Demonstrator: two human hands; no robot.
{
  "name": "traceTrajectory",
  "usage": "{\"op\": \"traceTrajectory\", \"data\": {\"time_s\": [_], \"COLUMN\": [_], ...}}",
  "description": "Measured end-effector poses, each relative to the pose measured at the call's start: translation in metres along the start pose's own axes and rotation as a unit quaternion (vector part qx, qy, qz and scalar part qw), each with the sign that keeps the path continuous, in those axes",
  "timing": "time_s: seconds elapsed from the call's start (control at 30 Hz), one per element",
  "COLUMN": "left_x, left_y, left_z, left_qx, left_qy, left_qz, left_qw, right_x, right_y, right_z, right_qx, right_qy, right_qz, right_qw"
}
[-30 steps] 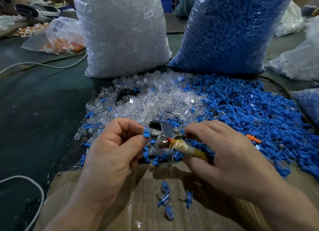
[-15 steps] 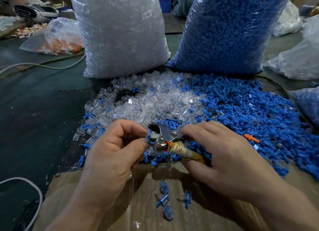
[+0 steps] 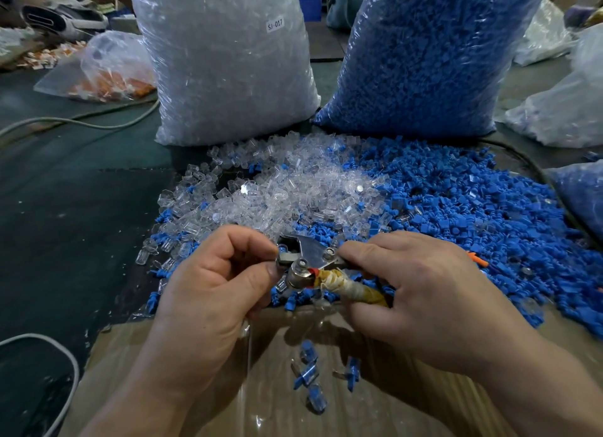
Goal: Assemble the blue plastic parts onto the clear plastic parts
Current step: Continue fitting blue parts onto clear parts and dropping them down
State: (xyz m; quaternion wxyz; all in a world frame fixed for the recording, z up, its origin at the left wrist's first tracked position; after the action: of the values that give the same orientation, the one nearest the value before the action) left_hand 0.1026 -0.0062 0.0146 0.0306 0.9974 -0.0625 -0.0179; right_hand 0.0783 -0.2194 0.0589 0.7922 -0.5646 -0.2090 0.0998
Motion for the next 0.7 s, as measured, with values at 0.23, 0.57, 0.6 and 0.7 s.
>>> {"op": "traceTrajectory", "data": {"time_s": [0.23,0.57,0.6,0.7], "left_x": [-0.002,-0.001,-0.002,-0.004], "left_y": [0.003,0.001,0.002,0.009], "left_z": [-0.001,0.000,-0.001,-0.004], "left_qx": [0.024,0.050,0.050,0.066], "left_qy": [0.002,-0.008,-0.010,-0.037], "left_qz": [-0.021,-0.059,-0.056,-0.027], "left_qw": [0.999,0.997,0.997,0.997], "right_x": [-0.002,-0.006,-0.005,0.001], "right_y": [0.000,0.000,0.001,0.007], "right_z": [-0.001,-0.010,-0.012,-0.017], "right_qx": [0.032,0.005,-0.009,-0.068], "right_qy": [0.015,0.028,0.035,0.066], "right_qz": [0.008,-0.024,-0.029,-0.021], "right_qw": [0.999,0.999,0.999,0.995]}}
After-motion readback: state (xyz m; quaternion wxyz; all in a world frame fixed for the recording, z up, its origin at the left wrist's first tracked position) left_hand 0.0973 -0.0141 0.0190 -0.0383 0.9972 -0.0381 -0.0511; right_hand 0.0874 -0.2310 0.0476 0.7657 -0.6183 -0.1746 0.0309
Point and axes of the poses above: each hand's wrist, its own x-axis towards the middle knuckle, its own y-axis out of the palm, z = x × y, the point moved 2 cm from there along x, towards the middle knuckle, and after that the axes turned 6 degrees about -y, right-handed, at the moved point
